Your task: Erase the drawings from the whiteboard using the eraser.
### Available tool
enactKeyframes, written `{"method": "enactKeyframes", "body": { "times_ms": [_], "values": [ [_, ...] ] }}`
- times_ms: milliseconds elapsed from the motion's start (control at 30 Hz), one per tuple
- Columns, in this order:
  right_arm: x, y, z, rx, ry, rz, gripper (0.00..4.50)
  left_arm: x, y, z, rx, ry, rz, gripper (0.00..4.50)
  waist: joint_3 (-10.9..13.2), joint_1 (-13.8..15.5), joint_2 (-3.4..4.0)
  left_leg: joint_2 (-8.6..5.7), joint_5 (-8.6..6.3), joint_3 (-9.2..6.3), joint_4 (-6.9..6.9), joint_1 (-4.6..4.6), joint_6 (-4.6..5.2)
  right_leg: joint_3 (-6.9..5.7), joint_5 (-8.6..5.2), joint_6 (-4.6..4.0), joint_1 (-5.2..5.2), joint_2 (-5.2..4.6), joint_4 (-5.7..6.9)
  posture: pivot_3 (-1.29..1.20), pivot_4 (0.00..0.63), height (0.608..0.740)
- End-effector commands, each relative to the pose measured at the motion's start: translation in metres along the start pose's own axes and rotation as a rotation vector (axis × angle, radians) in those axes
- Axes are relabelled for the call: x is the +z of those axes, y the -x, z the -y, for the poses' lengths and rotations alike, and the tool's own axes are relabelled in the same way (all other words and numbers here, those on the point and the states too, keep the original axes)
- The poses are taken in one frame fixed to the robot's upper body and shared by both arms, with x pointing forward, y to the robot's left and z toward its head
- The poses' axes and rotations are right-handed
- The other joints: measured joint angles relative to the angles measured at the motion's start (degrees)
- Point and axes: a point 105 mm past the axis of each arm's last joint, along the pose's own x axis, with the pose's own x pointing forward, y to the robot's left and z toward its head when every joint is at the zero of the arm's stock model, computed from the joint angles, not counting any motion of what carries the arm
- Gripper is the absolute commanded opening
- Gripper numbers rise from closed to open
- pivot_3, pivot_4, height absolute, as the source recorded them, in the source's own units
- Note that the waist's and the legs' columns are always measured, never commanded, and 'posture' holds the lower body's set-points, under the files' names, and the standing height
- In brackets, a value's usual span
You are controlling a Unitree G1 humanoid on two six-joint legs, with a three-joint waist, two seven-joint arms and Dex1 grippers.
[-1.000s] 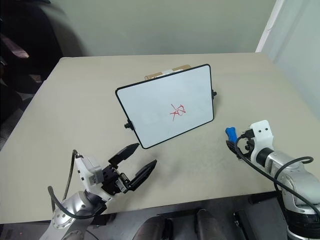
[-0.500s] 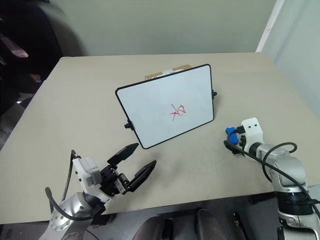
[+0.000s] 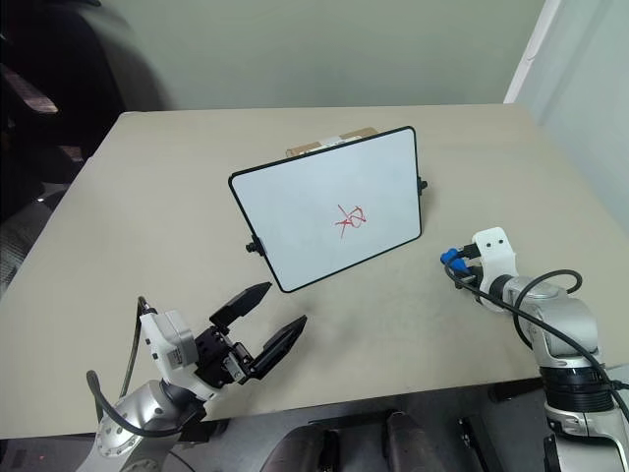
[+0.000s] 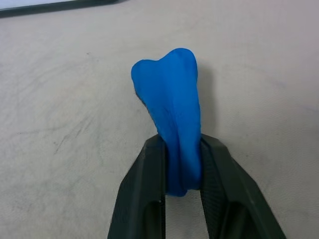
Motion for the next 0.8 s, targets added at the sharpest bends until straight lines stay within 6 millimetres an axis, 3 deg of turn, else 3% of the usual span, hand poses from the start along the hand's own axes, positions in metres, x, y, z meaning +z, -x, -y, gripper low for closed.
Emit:
{"method": "enactKeyframes", "body": {
  "times_ms": [33, 200, 400, 533, 800],
  "values": [
    [0.021, 0.017, 0.000, 0.011, 0.044, 0.080, 0.82, 0.011, -0.004, 0.007, -0.026, -0.024, 0.042, 4.50, 0.00, -0.02, 0.00, 0.00, 0.01, 0.01, 0.00, -0.01, -0.02, 0.00, 0.00, 0.00, 0.01, 0.00, 0.00, 0.00, 0.150, 0.740],
    [0.038, 0.029, -0.013, 0.064, 0.079, 0.141, 0.45, 0.010, -0.005, 0.007, -0.026, -0.023, 0.043, 4.50, 0.00, -0.09, 0.00, 0.00, 0.20, 0.03, -0.03, -0.04, -0.35, 0.00, -0.02, -0.01, 0.06, 0.00, 0.01, 0.00, 0.150, 0.740],
    [0.075, 0.039, -0.056, 0.222, 0.105, 0.259, 0.45, 0.010, -0.006, 0.006, -0.026, -0.019, 0.046, 4.50, 0.00, -0.30, 0.00, 0.00, 0.20, 0.04, -0.03, -0.03, -0.34, 0.00, -0.02, 0.00, 0.05, 0.01, 0.03, 0.00, 0.150, 0.740],
    [0.097, 0.031, -0.088, 0.294, 0.172, 0.325, 0.45, 0.010, -0.005, 0.005, -0.023, -0.019, 0.048, 4.50, 0.00, -0.44, 0.00, 0.01, 0.20, 0.03, -0.03, -0.02, -0.33, -0.01, -0.01, 0.00, -0.05, 0.02, 0.04, 0.00, 0.150, 0.740],
    [0.114, 0.004, -0.115, 0.321, 0.211, 0.356, 0.45, 0.009, -0.005, 0.011, -0.024, -0.009, 0.055, 4.50, 0.00, -0.13, 0.00, -0.02, 0.21, 0.04, 0.02, -0.02, -0.35, -0.04, -0.07, 0.04, -0.11, -0.04, -0.04, 0.00, 0.150, 0.740]
  ]
}}
